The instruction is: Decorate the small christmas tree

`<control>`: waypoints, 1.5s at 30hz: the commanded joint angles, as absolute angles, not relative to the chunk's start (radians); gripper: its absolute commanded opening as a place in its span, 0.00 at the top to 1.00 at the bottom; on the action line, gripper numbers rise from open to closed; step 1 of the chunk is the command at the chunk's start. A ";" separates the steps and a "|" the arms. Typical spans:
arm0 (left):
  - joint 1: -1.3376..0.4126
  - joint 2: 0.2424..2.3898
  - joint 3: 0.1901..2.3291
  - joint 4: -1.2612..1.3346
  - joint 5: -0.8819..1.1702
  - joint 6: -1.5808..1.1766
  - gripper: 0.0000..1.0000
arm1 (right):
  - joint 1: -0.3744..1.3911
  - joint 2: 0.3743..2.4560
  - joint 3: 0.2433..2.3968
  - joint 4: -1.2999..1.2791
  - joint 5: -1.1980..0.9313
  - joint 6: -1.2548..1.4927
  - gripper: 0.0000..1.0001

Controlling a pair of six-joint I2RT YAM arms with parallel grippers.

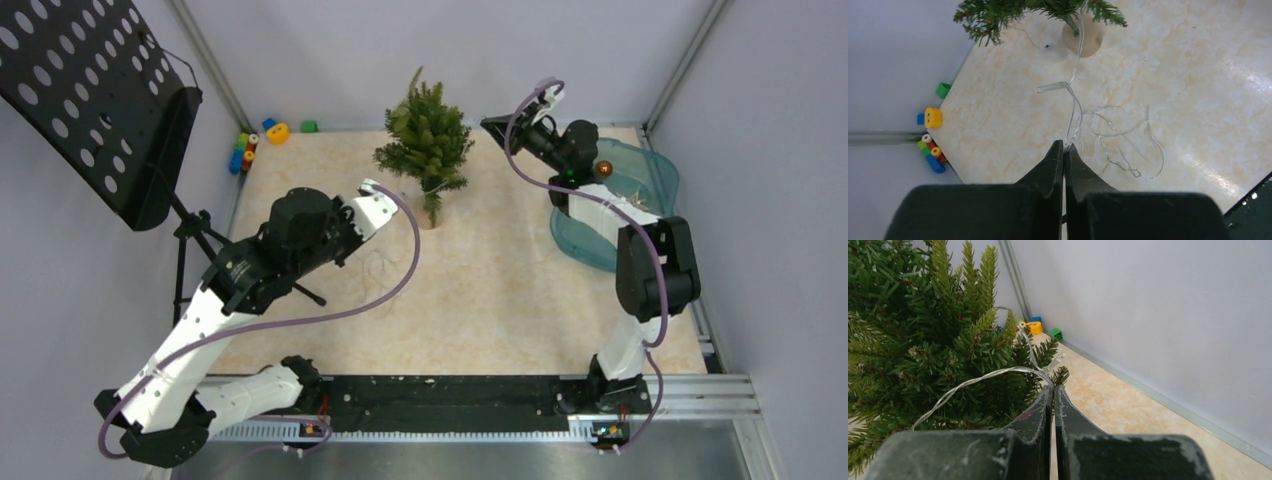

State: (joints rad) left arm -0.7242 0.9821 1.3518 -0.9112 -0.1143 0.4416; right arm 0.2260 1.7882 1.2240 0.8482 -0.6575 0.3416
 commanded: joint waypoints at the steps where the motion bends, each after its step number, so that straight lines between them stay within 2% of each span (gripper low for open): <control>1: -0.682 0.938 1.292 -0.868 -0.216 0.475 1.00 | 0.221 1.722 1.236 0.777 -0.682 0.251 1.00; 9: -0.641 0.947 1.354 -0.897 -0.186 0.460 1.00 | 0.221 1.715 1.252 0.745 -0.694 0.235 1.00; 19: -0.526 0.939 1.163 -0.769 -0.250 0.541 1.00 | 0.234 1.703 1.202 0.735 -0.721 0.198 0.99; 24: -0.462 0.982 1.210 -0.699 -0.217 0.551 1.00 | 0.234 1.653 1.197 0.714 -0.677 0.176 0.62; 32: -0.238 1.112 1.198 -0.605 -0.090 0.574 1.00 | 0.234 1.520 1.179 0.576 -0.610 0.086 0.29; 37: -0.190 1.184 1.271 -0.623 0.042 0.520 1.00 | 0.283 1.400 1.160 0.473 -0.470 0.094 0.22; 41: -0.162 1.221 1.307 -0.577 0.067 0.456 1.00 | 0.542 1.298 1.091 0.394 -0.306 -0.140 0.21; 45: -0.076 1.251 1.381 -0.599 0.186 0.328 1.00 | 0.774 1.251 0.977 0.437 -0.247 -0.201 0.21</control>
State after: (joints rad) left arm -0.1528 1.2358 1.2839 -0.6468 0.0490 0.4713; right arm 0.6003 1.3071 1.0737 0.4381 -0.3454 -0.0708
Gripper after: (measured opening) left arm 0.019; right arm 0.789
